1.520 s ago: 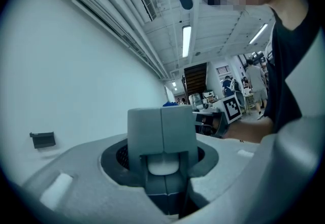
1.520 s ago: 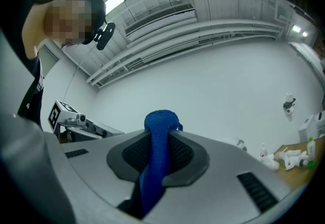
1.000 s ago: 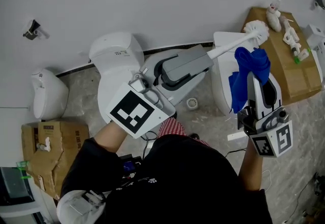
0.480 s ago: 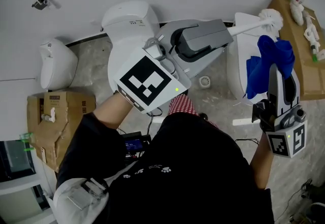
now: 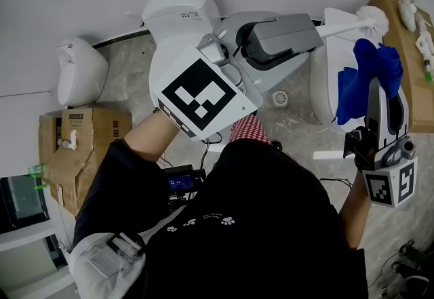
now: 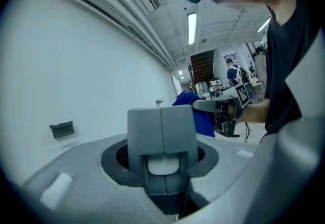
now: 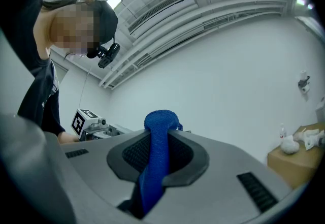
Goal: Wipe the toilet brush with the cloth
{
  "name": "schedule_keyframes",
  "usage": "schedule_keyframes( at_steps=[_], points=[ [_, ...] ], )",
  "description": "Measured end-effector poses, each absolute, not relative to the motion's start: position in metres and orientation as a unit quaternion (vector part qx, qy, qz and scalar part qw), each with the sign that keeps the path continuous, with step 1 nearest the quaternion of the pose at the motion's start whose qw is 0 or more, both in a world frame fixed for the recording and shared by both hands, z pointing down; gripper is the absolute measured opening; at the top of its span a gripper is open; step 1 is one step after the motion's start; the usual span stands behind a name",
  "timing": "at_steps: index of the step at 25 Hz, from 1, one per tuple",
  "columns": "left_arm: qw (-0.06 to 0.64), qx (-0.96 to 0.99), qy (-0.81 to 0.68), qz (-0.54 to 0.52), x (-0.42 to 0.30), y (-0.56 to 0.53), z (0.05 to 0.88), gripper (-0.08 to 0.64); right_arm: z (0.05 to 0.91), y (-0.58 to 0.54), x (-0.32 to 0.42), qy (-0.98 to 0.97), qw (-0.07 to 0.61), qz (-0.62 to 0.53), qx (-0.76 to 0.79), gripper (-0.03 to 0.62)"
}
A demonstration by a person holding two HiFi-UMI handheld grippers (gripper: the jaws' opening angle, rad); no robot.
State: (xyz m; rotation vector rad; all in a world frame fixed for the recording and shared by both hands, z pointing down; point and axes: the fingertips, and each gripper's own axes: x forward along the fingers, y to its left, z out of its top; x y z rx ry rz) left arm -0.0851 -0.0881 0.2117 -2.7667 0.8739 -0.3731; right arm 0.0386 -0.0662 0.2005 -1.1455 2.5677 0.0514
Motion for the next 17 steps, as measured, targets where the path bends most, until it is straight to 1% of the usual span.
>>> schedule_keyframes(
  at_steps=[17],
  points=[
    [0.094, -0.944, 0.286, -0.133, -0.081, -0.090, 0.222, 0.170, 0.204, -0.068, 0.040, 0.898, 0.149, 0.019, -0.414, 0.064]
  ],
)
